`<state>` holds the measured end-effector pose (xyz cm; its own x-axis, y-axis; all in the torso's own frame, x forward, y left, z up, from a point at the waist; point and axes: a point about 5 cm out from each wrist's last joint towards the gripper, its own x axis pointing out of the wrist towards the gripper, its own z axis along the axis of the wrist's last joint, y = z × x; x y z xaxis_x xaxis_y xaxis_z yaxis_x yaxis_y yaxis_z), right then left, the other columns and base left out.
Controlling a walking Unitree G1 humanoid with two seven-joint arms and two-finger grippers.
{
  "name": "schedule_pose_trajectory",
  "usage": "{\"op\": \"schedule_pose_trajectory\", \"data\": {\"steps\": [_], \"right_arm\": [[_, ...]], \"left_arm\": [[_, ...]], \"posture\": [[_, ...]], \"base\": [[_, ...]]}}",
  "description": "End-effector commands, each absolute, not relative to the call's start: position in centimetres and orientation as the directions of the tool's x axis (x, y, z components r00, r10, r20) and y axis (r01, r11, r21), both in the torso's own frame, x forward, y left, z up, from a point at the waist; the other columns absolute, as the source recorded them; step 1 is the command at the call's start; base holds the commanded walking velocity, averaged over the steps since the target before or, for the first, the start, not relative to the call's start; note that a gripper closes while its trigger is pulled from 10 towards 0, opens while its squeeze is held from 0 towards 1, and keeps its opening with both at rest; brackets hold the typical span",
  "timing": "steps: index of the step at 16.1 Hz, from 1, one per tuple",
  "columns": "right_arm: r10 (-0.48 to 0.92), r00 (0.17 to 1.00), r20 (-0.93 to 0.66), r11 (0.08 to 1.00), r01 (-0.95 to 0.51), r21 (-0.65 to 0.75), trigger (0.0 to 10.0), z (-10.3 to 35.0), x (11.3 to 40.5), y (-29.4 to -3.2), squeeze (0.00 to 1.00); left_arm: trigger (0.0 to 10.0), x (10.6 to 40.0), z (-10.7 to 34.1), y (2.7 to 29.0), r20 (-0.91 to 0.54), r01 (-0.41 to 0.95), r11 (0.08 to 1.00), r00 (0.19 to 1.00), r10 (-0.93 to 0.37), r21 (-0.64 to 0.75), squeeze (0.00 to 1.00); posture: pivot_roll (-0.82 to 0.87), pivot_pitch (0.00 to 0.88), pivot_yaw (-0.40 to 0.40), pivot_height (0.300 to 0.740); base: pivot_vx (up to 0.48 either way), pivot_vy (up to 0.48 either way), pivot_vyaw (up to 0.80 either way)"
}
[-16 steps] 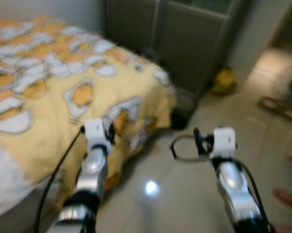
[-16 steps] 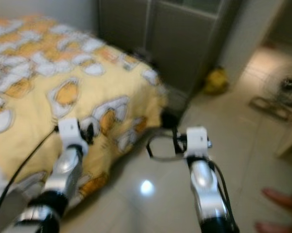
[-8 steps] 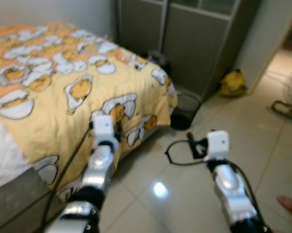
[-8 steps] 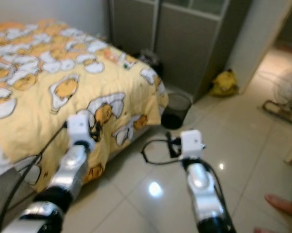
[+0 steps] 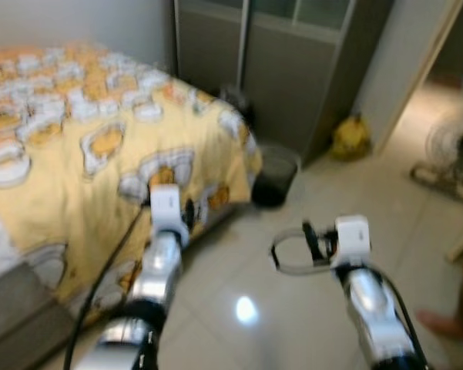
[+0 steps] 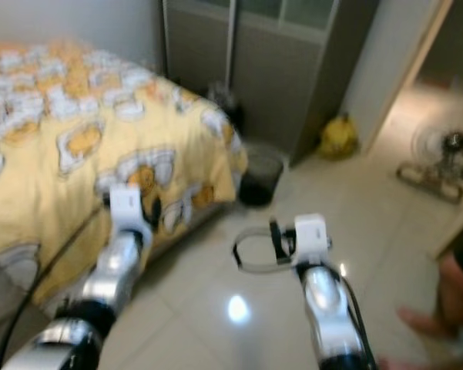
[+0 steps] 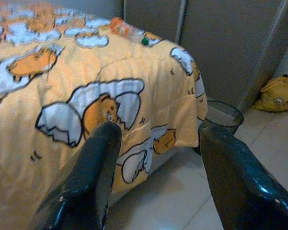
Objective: Clean up the room
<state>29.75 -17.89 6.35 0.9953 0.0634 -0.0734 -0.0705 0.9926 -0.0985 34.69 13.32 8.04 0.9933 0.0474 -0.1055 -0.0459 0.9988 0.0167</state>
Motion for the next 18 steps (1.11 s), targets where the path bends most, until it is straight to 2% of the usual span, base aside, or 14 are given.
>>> {"op": "schedule_pose_trajectory", "data": {"steps": [1,8,12,14,15,18], "right_arm": [[0.036,0.995,-0.091,0.993,-0.047,-0.112,10.0,6.0,29.5,-18.8,0.0],[0.055,0.993,-0.104,0.992,-0.066,-0.107,10.0,5.7,29.6,-18.3,0.0],[0.059,0.993,-0.098,0.997,-0.064,-0.048,10.0,5.8,29.7,-18.1,0.0],[0.064,0.993,-0.095,0.997,-0.068,-0.044,10.0,5.8,29.8,-18.0,0.0],[0.066,0.994,-0.088,0.997,-0.07,-0.044,10.0,6.0,29.9,-18.0,0.0],[0.063,0.992,-0.108,0.997,-0.068,-0.038,10.0,5.6,30.0,-18.6,0.0]], "left_arm": [[10.0,34.9,8.7,11.7,-0.075,0.011,1.0,0.997,-0.01,0.012,0.0],[10.0,34.9,8.6,11.3,-0.086,0.01,1.0,0.996,-0.01,-0.005,0.0],[10.0,35.2,8.9,11.1,-0.086,0.035,0.999,0.996,-0.033,0.029,0.0],[10.0,35.2,8.8,11.4,-0.093,0.026,1.0,0.995,-0.026,0.001,0.0],[10.0,35.3,8.7,11.3,-0.108,0.005,0.999,0.994,-0.01,-0.047,0.0],[10.0,35.3,8.8,10.0,-0.109,0.03,0.999,0.993,-0.035,-0.041,0.0]], "posture": [[0.09,0.0,-0.031,0.74],[0.09,0.0,-0.025,0.74],[0.09,0.0,-0.013,0.74],[0.09,0.0,-0.01,0.74],[0.09,0.0,-0.014,0.74],[0.12,0.0,-0.033,0.74]], "base": [[0.0,0.0,0.0],[0.434,0.0,0.0],[0.0,0.0,0.35],[0.0,0.0,0.41],[0.304,-0.368,0.41],[0.316,-0.359,0.4]]}}
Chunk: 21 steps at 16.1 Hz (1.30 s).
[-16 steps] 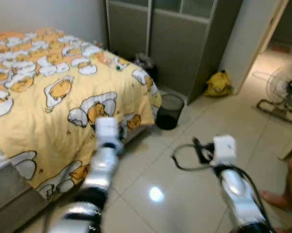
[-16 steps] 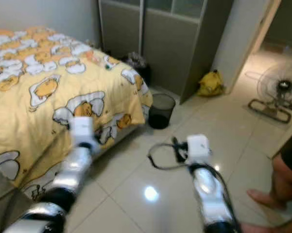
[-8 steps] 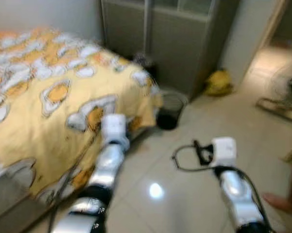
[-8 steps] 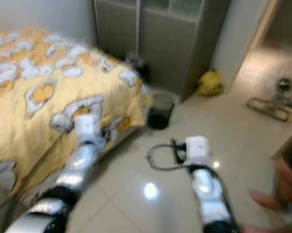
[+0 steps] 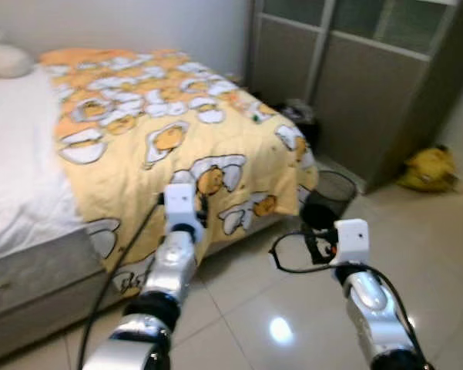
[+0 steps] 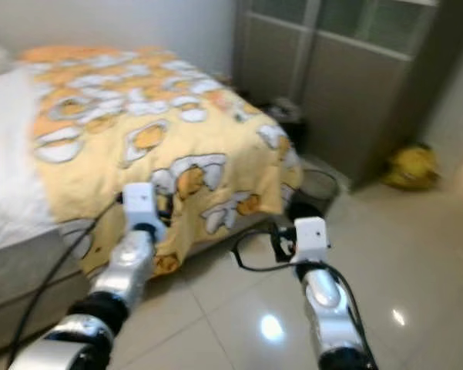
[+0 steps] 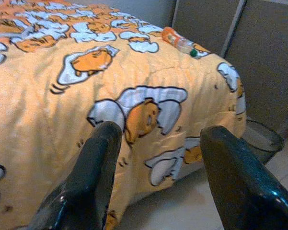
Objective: Clean up the room
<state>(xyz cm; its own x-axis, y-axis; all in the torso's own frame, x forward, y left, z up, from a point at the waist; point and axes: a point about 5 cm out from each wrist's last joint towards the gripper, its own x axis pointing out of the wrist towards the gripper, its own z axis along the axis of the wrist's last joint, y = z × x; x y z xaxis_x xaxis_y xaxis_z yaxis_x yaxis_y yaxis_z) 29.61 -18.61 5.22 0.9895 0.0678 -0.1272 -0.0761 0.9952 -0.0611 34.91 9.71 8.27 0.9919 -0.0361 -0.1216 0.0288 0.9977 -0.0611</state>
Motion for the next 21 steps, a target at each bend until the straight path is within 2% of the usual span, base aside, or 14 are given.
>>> {"op": "schedule_pose_trajectory", "data": {"steps": [1,8,11,14,21], "right_arm": [[0.068,0.991,-0.111,0.996,-0.073,-0.044,10.0,5.7,30.2,-18.5,0.0],[0.04,0.991,-0.127,0.997,-0.048,-0.065,10.0,5.8,30.7,-19.6,0.0],[0.026,0.991,-0.131,0.997,-0.035,-0.07,10.0,5.6,30.5,-20.0,0.0],[0.025,0.991,-0.135,0.997,-0.034,-0.067,10.0,5.3,30.3,-19.8,0.0],[0.029,0.99,-0.137,0.998,-0.035,-0.045,10.0,5.1,30.2,-19.2,0.0]], "left_arm": [[10.0,35.4,9.1,9.2,-0.103,0.056,0.998,0.993,-0.058,-0.029,0.0],[10.0,35.5,9.2,8.8,-0.095,0.072,0.997,0.993,-0.074,-0.027,0.0],[10.0,35.2,8.8,9.2,-0.096,0.107,0.994,0.989,-0.108,-0.019,0.0],[10.0,35.2,8.9,9.8,-0.077,0.081,0.996,0.994,-0.083,-0.033,0.0],[10.0,35.1,8.6,9.1,-0.106,0.078,0.994,0.991,-0.086,-0.078,0.0]], "posture": [[0.13,0.0,-0.035,0.74],[0.13,0.0,-0.03,0.74],[0.12,0.0,-0.029,0.74],[0.12,0.0,-0.03,0.74],[0.1,0.0,-0.026,0.74]], "base": [[0.319,-0.356,0.0],[0.328,-0.347,0.0],[0.0,0.0,0.0],[0.48,0.0,0.0],[0.48,0.0,0.07]]}}
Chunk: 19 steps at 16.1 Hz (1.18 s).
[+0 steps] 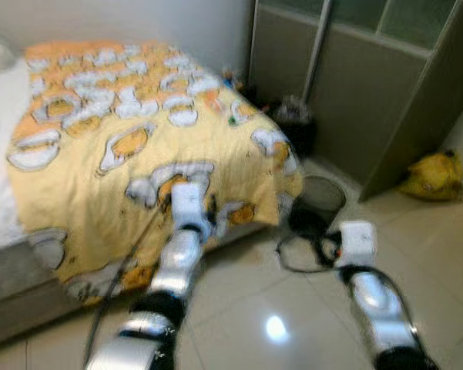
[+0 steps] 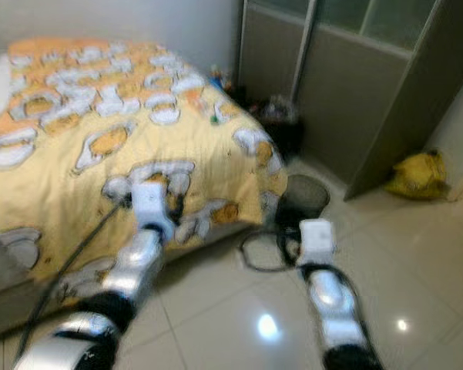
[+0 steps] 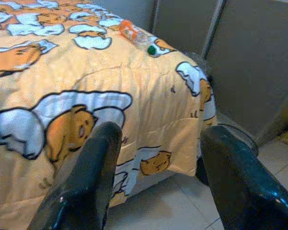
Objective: Clean up the room
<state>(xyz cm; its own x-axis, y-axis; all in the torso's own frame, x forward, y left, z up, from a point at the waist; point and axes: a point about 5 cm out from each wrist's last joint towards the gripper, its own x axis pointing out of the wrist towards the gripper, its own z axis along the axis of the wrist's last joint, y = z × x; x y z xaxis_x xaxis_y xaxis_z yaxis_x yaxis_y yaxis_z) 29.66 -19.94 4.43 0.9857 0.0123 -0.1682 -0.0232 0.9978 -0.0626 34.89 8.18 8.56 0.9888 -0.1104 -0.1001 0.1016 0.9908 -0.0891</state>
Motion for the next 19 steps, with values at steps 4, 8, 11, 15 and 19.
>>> {"op": "schedule_pose_trajectory", "data": {"steps": [4,8,11,15,19], "right_arm": [[0.005,0.992,-0.129,0.998,-0.012,-0.057,10.0,5.4,30.4,-19.9,0.0],[-0.018,0.994,-0.11,0.998,0.012,-0.057,10.0,6.0,30.9,-20.5,0.0],[-0.02,0.995,-0.097,0.998,0.014,-0.065,10.0,6.4,31.0,-20.8,0.0],[-0.013,0.995,-0.103,0.998,0.006,-0.064,10.0,6.1,30.8,-20.9,0.0],[-0.004,0.996,-0.092,1.0,0.005,0.003,10.0,5.4,29.7,-21.2,0.0]], "left_arm": [[10.0,35.3,8.9,9.0,-0.096,0.088,0.993,0.991,-0.096,-0.079,0.0],[10.0,35.9,9.7,8.8,-0.074,0.105,0.991,0.991,-0.112,-0.088,0.0],[10.0,35.7,9.5,8.5,-0.075,0.108,0.989,0.99,-0.115,-0.096,0.0],[10.0,34.9,8.3,8.7,-0.107,0.101,0.989,0.988,-0.113,-0.105,0.0],[10.0,34.1,8.7,13.0,0.02,0.08,0.995,0.996,-0.082,0.066,0.0]], "posture": [[0.09,0.0,-0.023,0.74],[0.08,0.0,-0.013,0.74],[0.07,0.0,-0.018,0.74],[0.08,0.0,-0.022,0.74],[0.1,0.0,-0.008,0.74]], "base": [[0.48,0.0,0.11],[0.48,0.0,0.0],[0.48,0.0,0.0],[0.48,0.0,0.0],[0.111,0.0,0.0]]}}
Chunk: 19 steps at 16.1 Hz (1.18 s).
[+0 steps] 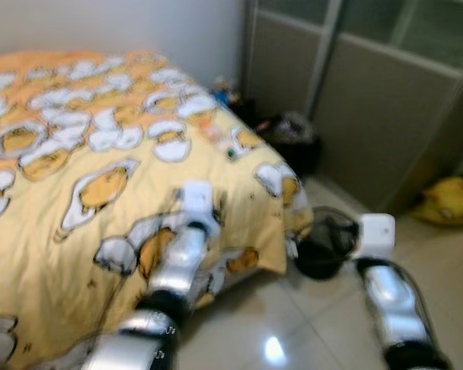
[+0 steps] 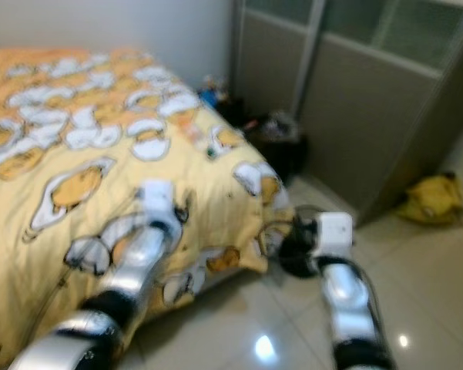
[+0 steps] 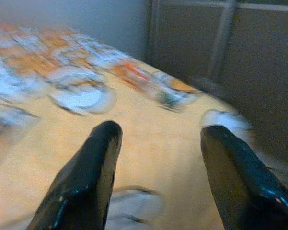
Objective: Clean up the room
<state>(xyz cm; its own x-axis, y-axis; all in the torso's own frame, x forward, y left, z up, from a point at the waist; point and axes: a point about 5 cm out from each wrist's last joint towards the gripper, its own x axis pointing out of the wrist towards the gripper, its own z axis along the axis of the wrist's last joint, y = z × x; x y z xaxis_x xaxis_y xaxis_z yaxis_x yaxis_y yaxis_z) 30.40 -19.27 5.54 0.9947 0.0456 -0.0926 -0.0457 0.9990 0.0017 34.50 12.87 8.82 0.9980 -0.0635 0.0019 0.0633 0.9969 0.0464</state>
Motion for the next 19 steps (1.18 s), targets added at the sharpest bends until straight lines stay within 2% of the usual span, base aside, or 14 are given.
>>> {"op": "schedule_pose_trajectory", "data": {"steps": [1,3,6,10,15,17,19], "right_arm": [[-0.012,0.996,-0.094,1.0,0.014,0.013,10.0,5.2,29.4,-21.6,0.0],[-0.005,0.99,-0.142,0.999,0.001,-0.034,10.0,4.2,28.5,-22.0,0.0],[-0.001,0.988,-0.152,0.999,-0.004,-0.035,10.0,4.2,29.0,-21.7,0.0],[0.046,0.992,-0.12,0.999,-0.047,-0.006,10.0,5.0,30.1,-20.0,0.0],[0.096,0.986,-0.137,0.995,-0.099,-0.014,10.0,5.0,30.4,-19.8,0.0],[0.098,0.985,-0.145,0.995,-0.101,-0.011,10.0,4.9,30.5,-19.9,0.0],[0.097,0.984,-0.146,0.995,-0.099,-0.007,10.0,4.9,30.5,-19.9,0.0]], "left_arm": [[10.0,33.5,8.4,14.4,0.032,0.071,0.993,0.997,-0.075,0.09,0.0],[10.0,31.2,6.4,16.4,-0.003,0.057,0.991,0.998,-0.057,0.12,0.0],[10.0,31.7,6.2,15.1,-0.03,0.025,0.993,0.999,-0.022,0.119,0.0],[10.0,32.4,6.5,14.5,-0.071,-0.046,0.996,0.996,0.051,0.07,0.0],[10.0,33.3,7.3,12.8,-0.07,0.008,0.993,0.998,0.0,0.115,0.0],[10.0,33.6,7.9,12.4,-0.049,0.035,0.994,0.998,-0.03,0.101,0.0],[10.0,33.5,8.3,12.2,-0.012,0.067,0.985,0.998,-0.066,0.16,0.0]], "posture": [[0.1,0.0,-0.009,0.74],[0.12,0.0,-0.02,0.74],[0.13,0.0,-0.028,0.74],[0.13,0.0,-0.023,0.74],[0.15,0.0,-0.035,0.74],[0.15,0.0,-0.034,0.74],[0.15,0.0,-0.035,0.74]], "base": [[0.0,0.0,0.0],[0.0,0.0,0.23],[0.0,0.0,0.0],[0.0,-0.472,0.48],[0.0,-0.438,0.45],[0.0,0.0,0.46],[0.0,0.0,0.45]]}}
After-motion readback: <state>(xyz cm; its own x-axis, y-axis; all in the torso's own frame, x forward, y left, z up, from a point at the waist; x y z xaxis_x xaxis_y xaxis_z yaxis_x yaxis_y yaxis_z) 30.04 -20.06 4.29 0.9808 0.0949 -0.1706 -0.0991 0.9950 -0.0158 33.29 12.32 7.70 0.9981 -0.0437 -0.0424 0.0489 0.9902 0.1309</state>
